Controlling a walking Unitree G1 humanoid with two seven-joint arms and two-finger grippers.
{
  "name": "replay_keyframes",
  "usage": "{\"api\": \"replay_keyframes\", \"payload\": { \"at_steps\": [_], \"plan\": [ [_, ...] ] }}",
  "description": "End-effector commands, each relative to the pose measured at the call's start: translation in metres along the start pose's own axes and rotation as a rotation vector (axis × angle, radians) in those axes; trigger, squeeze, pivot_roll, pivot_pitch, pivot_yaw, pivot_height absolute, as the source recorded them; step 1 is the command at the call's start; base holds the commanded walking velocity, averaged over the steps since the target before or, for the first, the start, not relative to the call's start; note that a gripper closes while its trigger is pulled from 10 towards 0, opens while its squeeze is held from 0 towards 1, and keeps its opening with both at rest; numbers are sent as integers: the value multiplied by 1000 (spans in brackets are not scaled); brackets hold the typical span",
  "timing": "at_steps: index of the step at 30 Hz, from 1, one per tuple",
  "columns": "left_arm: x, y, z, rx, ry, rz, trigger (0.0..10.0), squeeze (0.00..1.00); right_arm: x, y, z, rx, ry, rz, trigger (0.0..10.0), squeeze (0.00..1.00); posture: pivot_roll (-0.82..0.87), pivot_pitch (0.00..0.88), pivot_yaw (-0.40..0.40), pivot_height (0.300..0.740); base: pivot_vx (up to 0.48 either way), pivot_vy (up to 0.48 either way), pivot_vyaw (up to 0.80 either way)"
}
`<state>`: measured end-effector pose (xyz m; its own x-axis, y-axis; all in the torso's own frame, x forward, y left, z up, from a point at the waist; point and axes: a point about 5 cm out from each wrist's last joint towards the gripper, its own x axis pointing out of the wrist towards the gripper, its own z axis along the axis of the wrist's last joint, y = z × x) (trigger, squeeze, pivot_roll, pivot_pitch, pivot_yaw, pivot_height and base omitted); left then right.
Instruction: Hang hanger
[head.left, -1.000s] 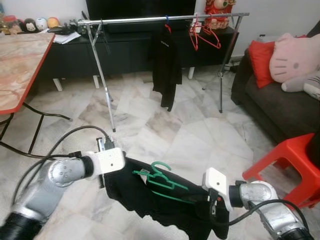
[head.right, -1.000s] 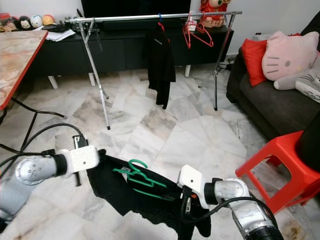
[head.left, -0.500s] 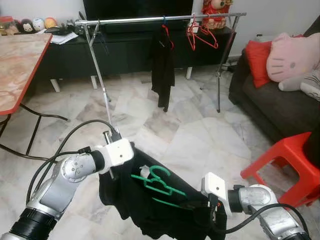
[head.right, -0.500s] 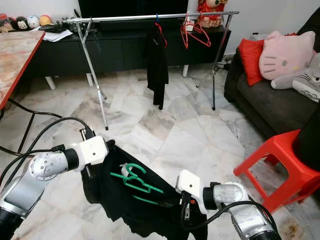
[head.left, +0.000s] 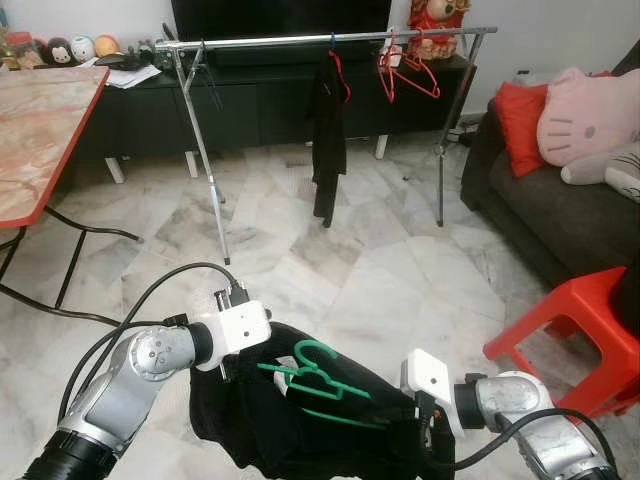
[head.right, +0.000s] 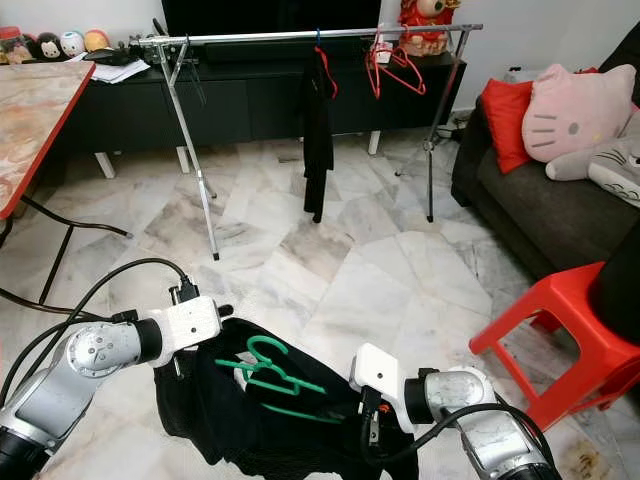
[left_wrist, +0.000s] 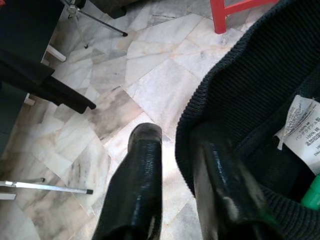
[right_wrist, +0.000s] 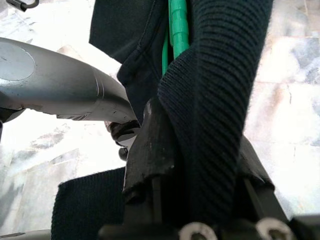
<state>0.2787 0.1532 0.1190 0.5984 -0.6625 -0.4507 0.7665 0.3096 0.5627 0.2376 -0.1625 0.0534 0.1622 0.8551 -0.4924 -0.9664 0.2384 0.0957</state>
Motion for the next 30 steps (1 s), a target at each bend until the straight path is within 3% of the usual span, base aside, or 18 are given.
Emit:
{"api": "replay_keyframes", "payload": {
  "at_steps": [1,9,15,17,22,25,27,30],
  "plan": [
    [-5,3,4,-26,-20,-1,10000,1000,-2,-2,11,-39,-38,1,0,0,-5,0,-51,740,0,0,0],
    [-17,17,-4,-40,13,44,10000,1000,-1,-1,10,-35,-37,1,0,0,0,0,-47,740,0,0,0],
    [-25,29,-3,-154,-39,81,10000,1000,-1,-1,9,-31,-36,-1,0,0,1,0,-46,740,0,0,0],
    [-33,28,-7,-235,-53,28,10000,1000,-1,-1,9,-31,-36,-2,0,0,0,0,-41,740,0,0,0],
    [-39,29,-10,-262,-52,17,10000,1000,-1,0,8,-31,-36,-2,0,0,4,0,-40,740,0,0,0],
    [-36,28,-7,-246,-50,21,10000,1000,0,0,8,-31,-35,1,0,0,8,0,-41,740,0,0,0],
    [-20,18,5,-244,-96,2,10000,1000,3,0,9,-34,-37,10,0,0,12,0,-40,740,0,0,0],
    [-10,10,15,-257,-135,-20,10000,1000,5,1,12,-34,-49,19,0,0,9,0,-39,740,0,0,0]
  ]
}}
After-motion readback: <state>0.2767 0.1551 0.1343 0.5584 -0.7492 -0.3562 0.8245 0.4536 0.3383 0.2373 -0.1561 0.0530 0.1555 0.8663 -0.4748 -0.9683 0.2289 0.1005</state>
